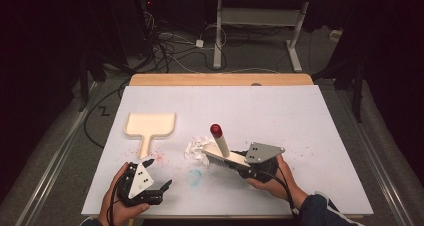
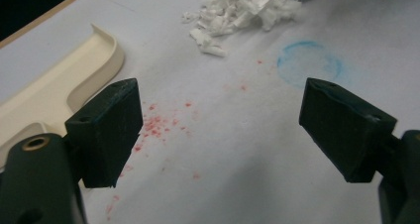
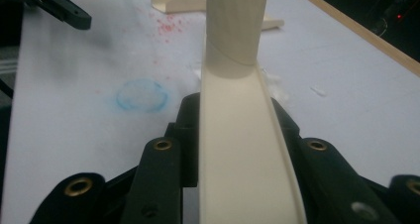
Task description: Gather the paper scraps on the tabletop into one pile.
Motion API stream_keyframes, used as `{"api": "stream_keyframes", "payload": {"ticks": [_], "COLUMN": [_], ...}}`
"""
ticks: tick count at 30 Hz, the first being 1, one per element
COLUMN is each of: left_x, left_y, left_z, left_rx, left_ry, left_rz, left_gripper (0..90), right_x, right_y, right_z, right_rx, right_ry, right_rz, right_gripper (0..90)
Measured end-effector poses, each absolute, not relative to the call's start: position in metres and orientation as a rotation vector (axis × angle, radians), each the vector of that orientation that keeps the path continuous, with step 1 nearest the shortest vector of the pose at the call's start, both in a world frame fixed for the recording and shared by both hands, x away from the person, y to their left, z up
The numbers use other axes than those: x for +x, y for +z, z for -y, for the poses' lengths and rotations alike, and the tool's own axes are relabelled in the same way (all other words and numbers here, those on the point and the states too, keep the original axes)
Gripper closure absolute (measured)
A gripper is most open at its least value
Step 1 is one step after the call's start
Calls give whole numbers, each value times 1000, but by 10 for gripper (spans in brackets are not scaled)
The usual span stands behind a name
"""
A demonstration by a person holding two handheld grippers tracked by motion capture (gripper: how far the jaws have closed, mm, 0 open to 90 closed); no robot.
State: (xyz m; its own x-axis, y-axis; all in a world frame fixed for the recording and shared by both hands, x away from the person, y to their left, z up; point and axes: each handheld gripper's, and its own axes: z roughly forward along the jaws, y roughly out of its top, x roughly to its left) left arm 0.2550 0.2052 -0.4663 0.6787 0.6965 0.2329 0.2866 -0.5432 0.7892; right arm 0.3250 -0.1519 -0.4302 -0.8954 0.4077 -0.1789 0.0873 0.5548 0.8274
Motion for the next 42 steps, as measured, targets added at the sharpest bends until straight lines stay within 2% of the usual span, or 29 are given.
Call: {"api": "stream_keyframes", "payload": {"ticks": [5,15,21,26,29,38,42], "left_x": [251,246,243,241,241,243,243], "left_y": [-459,-458,-453,-454,-454,-458,-459], "left_z": [-212,-216,-219,-224,-222,-214,-210], "left_rx": [2066,2037,1995,1968,1981,2030,2051], "left_ry": [732,746,767,730,725,715,699], "left_rz": [-769,-785,-782,-810,-798,-758,-752], "left_gripper": [163,163,163,163,163,163,163], "right_x": [318,316,313,316,319,338,337], "right_y": [-422,-417,-436,-460,-462,-450,-427], "right_z": [139,99,57,34,34,70,88], "right_rx": [425,512,552,598,624,823,833], "right_ry": [1333,1426,1454,1387,1379,1306,1392], "right_rz": [-2405,-2322,-2326,-2301,-2280,-2239,-2251], "right_gripper": [681,680,681,682,682,681,680]}}
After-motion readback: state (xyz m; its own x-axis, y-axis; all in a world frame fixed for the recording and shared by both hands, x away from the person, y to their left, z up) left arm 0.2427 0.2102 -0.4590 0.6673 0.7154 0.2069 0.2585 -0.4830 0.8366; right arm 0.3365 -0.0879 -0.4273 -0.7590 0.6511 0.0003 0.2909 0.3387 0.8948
